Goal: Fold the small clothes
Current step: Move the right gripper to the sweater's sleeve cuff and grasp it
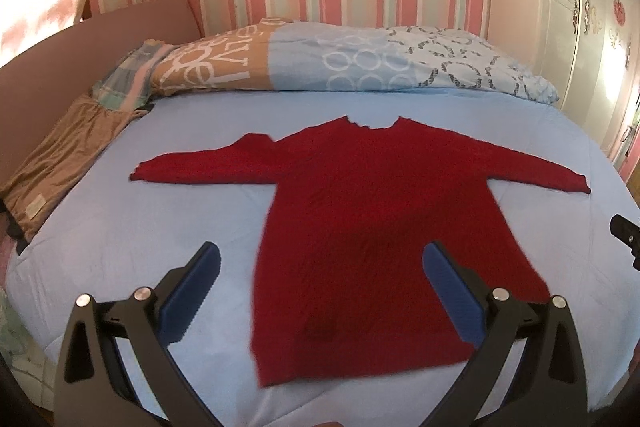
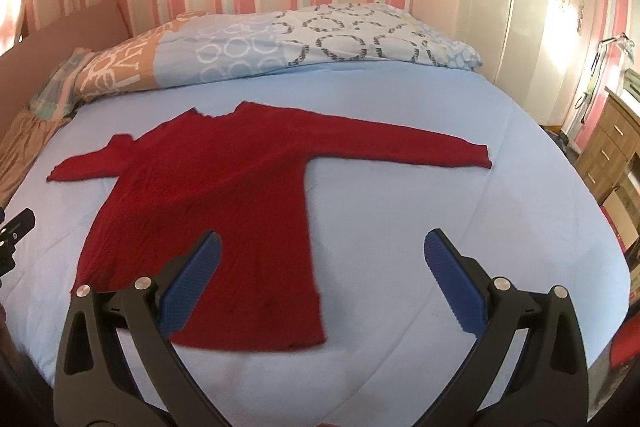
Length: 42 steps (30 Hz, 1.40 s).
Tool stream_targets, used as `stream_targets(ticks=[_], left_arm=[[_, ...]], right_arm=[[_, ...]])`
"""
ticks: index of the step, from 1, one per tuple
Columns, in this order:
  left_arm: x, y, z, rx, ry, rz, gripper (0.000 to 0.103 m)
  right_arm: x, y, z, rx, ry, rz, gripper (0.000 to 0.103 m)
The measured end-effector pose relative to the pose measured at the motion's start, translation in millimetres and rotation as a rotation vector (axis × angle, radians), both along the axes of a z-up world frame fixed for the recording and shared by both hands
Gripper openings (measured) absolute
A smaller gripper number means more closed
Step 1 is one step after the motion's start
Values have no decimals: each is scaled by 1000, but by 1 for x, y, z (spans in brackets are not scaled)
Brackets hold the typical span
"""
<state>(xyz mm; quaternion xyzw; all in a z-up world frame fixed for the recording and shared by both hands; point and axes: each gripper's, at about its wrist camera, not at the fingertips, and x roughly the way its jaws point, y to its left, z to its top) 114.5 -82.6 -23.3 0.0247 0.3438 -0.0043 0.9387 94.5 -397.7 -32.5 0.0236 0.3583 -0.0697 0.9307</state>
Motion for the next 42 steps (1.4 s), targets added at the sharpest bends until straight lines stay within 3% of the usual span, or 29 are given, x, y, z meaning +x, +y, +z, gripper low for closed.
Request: stream_targets(ticks=[14, 18, 22, 28, 42], left_arm=[[82, -103, -29, -7, -20, -52, 101], [98, -125, -40, -3, -18, -61, 101], [114, -139, -49, 5, -19, -55, 101], [136, -151, -62, 29, -22, -32, 101], [192, -151, -90, 44, 17, 16, 101]], right_arm=[[84, -151, -43, -108, 1, -139, 100], [108, -198, -62, -133, 6, -135, 100], [135, -245, -79, -70, 8, -137, 93], [181, -302, -118, 29, 92, -166, 87], [239, -360, -166, 187, 244, -249, 75]])
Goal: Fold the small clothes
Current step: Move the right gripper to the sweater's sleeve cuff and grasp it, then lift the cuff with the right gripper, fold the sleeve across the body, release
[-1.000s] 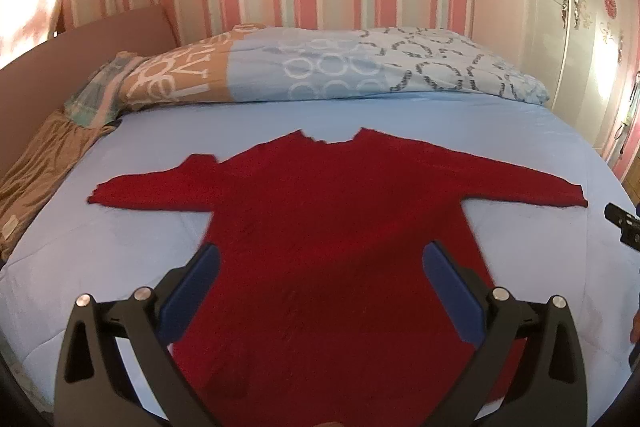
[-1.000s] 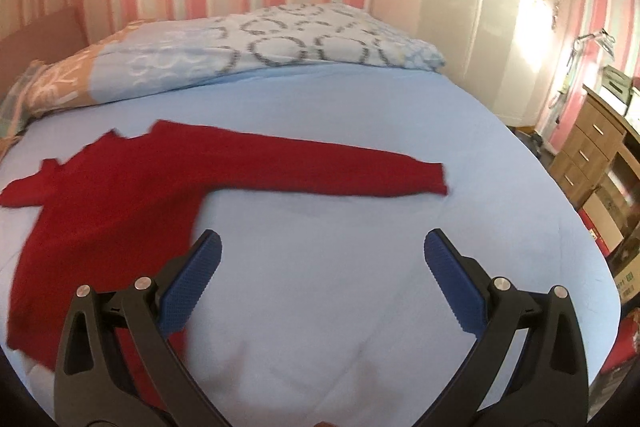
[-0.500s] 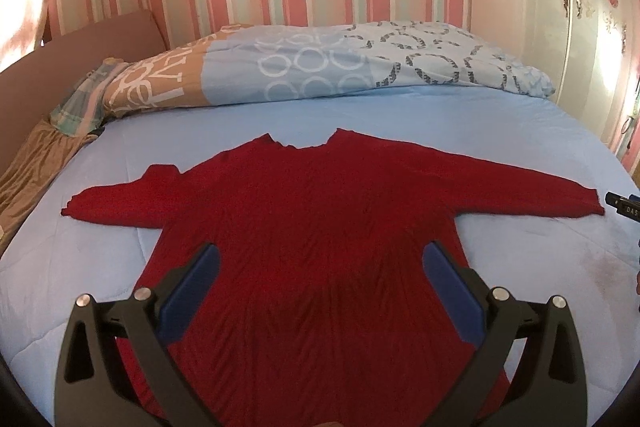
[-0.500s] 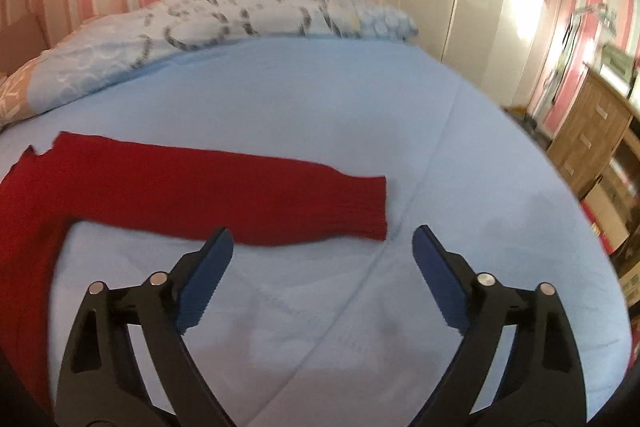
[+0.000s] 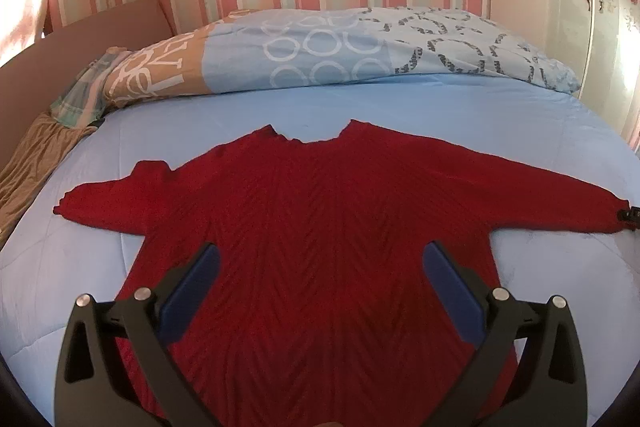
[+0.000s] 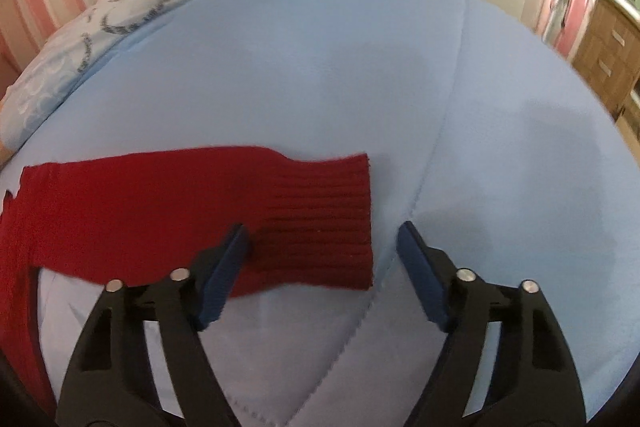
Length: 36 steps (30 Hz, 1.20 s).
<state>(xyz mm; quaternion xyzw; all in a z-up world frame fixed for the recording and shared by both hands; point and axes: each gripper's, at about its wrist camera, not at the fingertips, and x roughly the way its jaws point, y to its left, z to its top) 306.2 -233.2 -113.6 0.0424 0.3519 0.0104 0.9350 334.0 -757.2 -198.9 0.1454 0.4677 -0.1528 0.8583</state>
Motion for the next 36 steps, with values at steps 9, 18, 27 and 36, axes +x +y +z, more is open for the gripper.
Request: stream_targets(ticks=[9, 18, 27, 36], left_arm=[[7, 10, -3, -30, 29, 19, 101], [6, 20, 11, -55, 10, 27, 101], [6, 44, 27, -85, -2, 32, 101], [12, 119, 35, -99, -6, 96, 101]], right_arm=[[4, 8, 10, 38, -44, 42, 21], [5, 29, 49, -7, -120, 59, 19], [18, 98, 111, -46, -202, 159, 19], [57, 222, 145, -61, -228, 295, 18]])
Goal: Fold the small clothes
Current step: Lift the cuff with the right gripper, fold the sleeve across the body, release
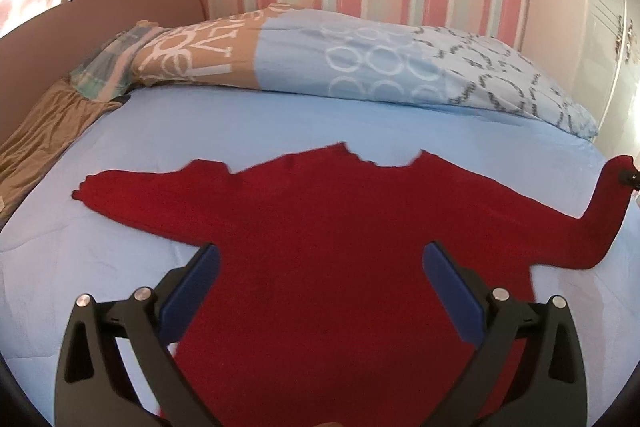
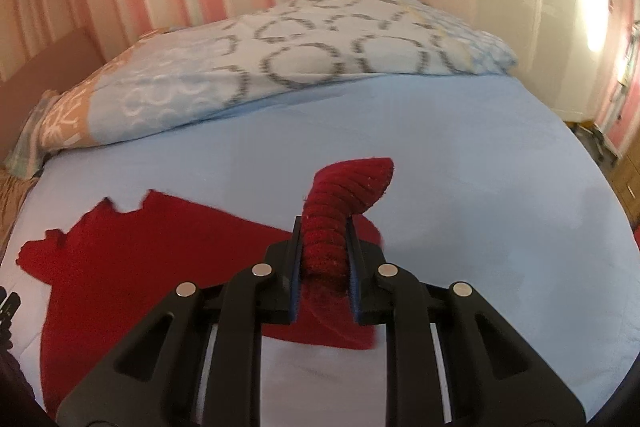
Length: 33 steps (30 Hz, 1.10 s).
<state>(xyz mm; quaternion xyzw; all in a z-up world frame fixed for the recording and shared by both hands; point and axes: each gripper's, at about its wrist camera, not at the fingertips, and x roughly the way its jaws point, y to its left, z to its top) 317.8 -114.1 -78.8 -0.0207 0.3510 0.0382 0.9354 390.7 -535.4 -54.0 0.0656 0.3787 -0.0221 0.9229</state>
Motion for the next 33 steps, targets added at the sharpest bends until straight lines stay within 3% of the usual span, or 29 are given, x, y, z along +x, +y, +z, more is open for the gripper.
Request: stream_targets(ticks=[8, 17, 22, 33], left_arm=[[15, 71, -2, 17, -1, 38, 101], [36, 138, -13, 38, -19, 68, 101], [42, 172, -25, 20, 4, 109, 101], [43, 209, -36, 29, 25, 155, 101]], right_arm=[[37, 126, -6, -10, -3, 117, 18], [78, 268, -46, 43, 41, 248, 18], [91, 362, -71, 34, 52, 382, 18], [97, 474, -120, -25, 99, 497, 18]])
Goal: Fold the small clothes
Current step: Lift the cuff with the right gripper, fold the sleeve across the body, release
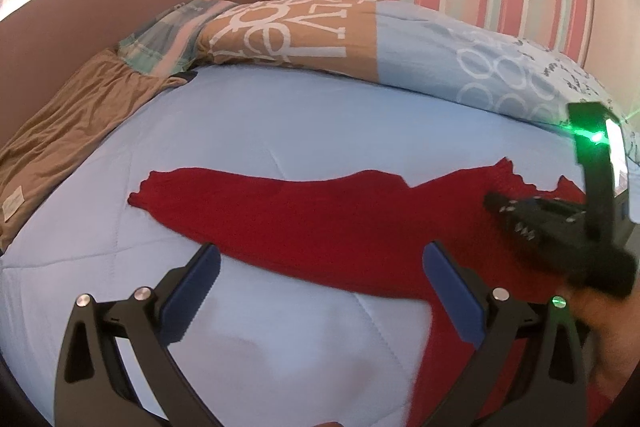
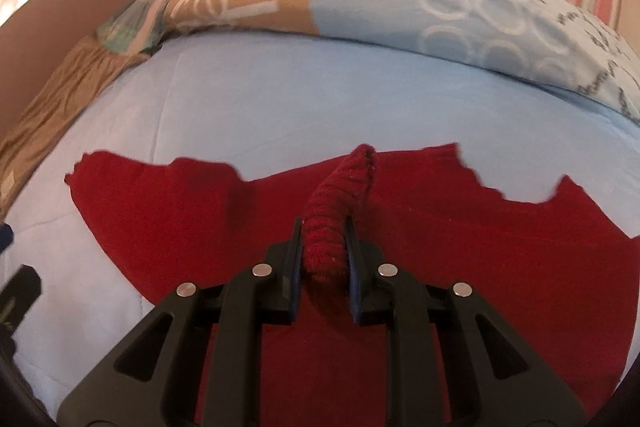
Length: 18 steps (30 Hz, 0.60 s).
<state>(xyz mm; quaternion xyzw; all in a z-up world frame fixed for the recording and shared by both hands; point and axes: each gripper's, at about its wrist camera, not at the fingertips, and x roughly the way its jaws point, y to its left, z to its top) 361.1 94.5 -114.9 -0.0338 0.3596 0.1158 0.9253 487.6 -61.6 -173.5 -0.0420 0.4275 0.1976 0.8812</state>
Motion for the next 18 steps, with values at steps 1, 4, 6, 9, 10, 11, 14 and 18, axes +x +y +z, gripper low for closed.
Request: stream_targets(ticks=[1, 4, 6, 9, 10, 11, 14, 18], left_arm=[[0, 1, 0, 3, 2, 1, 101], [0, 2, -1, 5, 6, 3, 101], [-1, 3, -1, 6, 3, 3, 101], [-4, 4, 1, 10, -7, 5, 101], [-5, 5, 1, 8, -8, 5, 101], [-6, 5, 1, 7, -9, 5, 101], [-7, 5, 0, 1, 0, 8, 101], [-9, 3, 1, 4, 3, 7, 101]], right_arm=[[1, 3, -3, -6, 6, 3, 19], [2, 15, -19, -14, 57, 19, 28], [-3, 19, -21, 27, 90, 68, 48], [-16, 16, -6, 76, 29, 116, 56], [-18, 12, -1, 87, 13, 111, 56], [-18, 7, 2, 89, 4, 99, 56], [-10, -14, 5, 57, -10, 10, 57], [9, -43, -8, 37, 60, -133, 57]])
